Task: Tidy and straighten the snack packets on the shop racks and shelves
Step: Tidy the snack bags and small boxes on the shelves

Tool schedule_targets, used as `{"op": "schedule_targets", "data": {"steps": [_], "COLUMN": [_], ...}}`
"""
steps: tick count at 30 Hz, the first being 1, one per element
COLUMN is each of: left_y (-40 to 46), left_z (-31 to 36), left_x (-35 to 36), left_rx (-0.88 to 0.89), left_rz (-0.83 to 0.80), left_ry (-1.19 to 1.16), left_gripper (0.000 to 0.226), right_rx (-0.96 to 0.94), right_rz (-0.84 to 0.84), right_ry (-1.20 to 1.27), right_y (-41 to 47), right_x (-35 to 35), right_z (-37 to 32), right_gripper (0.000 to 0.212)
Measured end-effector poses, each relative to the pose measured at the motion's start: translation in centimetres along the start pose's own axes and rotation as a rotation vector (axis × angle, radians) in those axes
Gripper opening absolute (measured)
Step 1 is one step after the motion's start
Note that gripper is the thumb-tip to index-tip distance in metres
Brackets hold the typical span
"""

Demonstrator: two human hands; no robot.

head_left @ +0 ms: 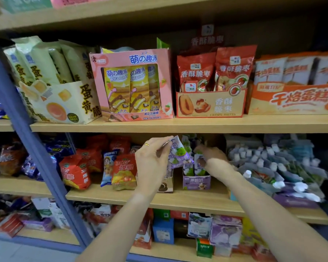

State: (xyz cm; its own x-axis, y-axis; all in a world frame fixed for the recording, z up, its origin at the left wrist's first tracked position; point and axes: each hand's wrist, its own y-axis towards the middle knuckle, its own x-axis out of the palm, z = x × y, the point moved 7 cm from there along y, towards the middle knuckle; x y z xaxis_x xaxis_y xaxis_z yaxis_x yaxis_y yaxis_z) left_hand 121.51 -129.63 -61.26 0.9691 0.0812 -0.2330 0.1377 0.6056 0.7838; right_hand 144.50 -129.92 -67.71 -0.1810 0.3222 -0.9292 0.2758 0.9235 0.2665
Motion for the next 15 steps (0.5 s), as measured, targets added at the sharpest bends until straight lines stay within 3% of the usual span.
{"op": "schedule_targets", "data": {"steps": [2,5,7,9,12,15], "left_y": [-0.1,-0.1,-0.1,0.0,0.2,0.5], "left_z": [-0.2,-0.7,-0.9,-0.6,0.3,-1.8], "left_x": [0.6,1.8,3.1,4.7,7.1,9.0], "left_rx": [-0.031,-0.07,-0.091,-0.097,-0.051,-0.18], "left_rz": [-0.021,-0.055,-0.091,-0.121,-0.196,-0.298], "left_ry": [-0.014,-0.046,-0.056,-0.064,-0.028,-0.027], "left_gripper": [0.02,0.02,0.019,0.017,0.015,0.02], "right_rx": [0.011,0.026,-0.051,-0.106,0.001,0.127], "right_rz": [0.132,0.29,0.214,0.15,0.179,0.147], "right_ry": [0.013,0.295,0.466,0.448,0.368,0.401], "right_y": [-1.0,-4.1,-5.3,-5.2,-3.4,-1.7], "right_x": [-0.6,-2.5,-2.6,-2.0,-1.0,0.6], "right_z": [0.3,0.0,-1.3,-1.9,0.1,2.2], "right_gripper": [0.043,0.03,0.028,0.025,0.023,0.031]}}
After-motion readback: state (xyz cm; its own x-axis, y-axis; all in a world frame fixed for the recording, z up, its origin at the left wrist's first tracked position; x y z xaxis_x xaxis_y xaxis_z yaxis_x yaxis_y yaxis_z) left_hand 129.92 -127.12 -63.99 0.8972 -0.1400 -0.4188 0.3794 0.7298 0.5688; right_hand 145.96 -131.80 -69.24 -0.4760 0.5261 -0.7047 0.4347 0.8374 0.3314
